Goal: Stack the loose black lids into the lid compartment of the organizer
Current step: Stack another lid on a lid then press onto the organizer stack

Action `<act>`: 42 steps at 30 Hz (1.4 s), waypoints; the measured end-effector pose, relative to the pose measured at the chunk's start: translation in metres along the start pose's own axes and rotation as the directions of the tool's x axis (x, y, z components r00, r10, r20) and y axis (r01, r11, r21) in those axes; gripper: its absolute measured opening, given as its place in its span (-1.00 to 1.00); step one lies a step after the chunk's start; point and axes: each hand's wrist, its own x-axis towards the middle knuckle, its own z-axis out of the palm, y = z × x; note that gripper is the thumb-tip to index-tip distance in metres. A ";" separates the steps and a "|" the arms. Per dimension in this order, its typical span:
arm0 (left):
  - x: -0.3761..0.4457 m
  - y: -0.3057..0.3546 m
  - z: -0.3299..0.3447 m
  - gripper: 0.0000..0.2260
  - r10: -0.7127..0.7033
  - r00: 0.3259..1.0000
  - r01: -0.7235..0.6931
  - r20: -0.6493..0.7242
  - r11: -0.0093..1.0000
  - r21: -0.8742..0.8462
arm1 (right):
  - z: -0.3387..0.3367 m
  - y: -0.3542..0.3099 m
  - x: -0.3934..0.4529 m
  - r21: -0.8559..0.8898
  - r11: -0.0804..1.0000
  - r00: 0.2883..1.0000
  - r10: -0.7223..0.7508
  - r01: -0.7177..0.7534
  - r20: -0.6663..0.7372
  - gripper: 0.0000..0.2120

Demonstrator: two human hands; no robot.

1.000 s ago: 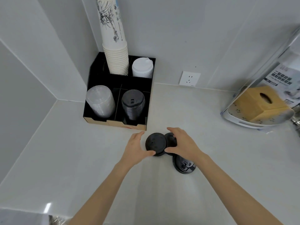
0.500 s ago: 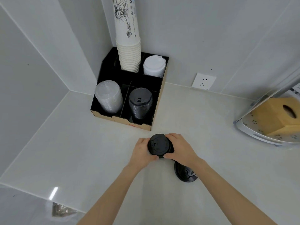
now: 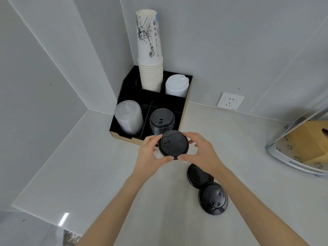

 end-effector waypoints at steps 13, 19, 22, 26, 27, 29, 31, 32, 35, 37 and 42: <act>0.079 0.012 -0.049 -0.47 -0.028 0.998 0.025 -0.059 0.998 -0.052 | -0.001 -0.041 0.081 0.176 0.984 0.992 0.023 -0.001 -0.126 -0.41; 0.096 -0.004 -0.042 -0.45 -0.079 0.997 0.078 -0.027 0.996 -0.048 | 0.010 -0.030 0.099 0.148 0.988 0.994 0.052 -0.037 -0.098 -0.42; 0.099 -0.013 -0.036 -0.43 -0.100 0.995 0.100 -0.012 0.994 -0.042 | 0.012 -0.024 0.099 0.132 0.990 0.994 0.065 -0.053 -0.085 -0.42; 0.098 -0.018 -0.032 -0.45 -0.099 0.995 0.098 -0.009 0.994 -0.037 | 0.015 -0.021 0.098 0.102 0.994 0.996 0.054 -0.046 -0.076 -0.44; 0.098 -0.018 -0.031 -0.45 -0.098 0.995 0.098 -0.012 0.994 -0.039 | 0.015 -0.021 0.098 0.093 0.995 0.996 0.052 -0.045 -0.076 -0.44; 0.097 -0.019 -0.029 -0.44 -0.106 0.994 0.105 -0.015 0.993 -0.046 | 0.016 -0.020 0.098 0.067 0.997 0.996 0.051 -0.046 -0.076 -0.44; 0.096 -0.021 -0.027 -0.43 -0.123 0.992 0.122 -0.007 0.991 -0.052 | 0.018 -0.018 0.099 0.010 0.999 0.996 0.050 -0.050 -0.071 -0.43; 0.096 -0.022 -0.027 -0.43 -0.130 0.992 0.129 -0.001 0.990 -0.054 | 0.019 -0.016 0.098 -0.034 0.998 0.996 0.052 -0.055 -0.071 -0.42; 0.095 -0.023 -0.025 -0.42 -0.139 0.990 0.140 0.010 0.989 -0.052 | 0.022 -0.013 0.097 -0.118 0.991 0.995 0.058 -0.067 -0.080 -0.38; 0.095 -0.023 -0.025 -0.40 -0.145 0.989 0.145 0.013 0.989 -0.040 | 0.022 -0.013 0.096 -0.105 0.992 0.995 0.060 -0.068 -0.079 -0.37; 0.091 -0.022 -0.026 -0.33 -0.140 0.990 0.139 -0.002 0.990 -0.020 | 0.019 -0.015 0.093 -0.012 0.996 0.994 0.089 -0.090 -0.059 -0.30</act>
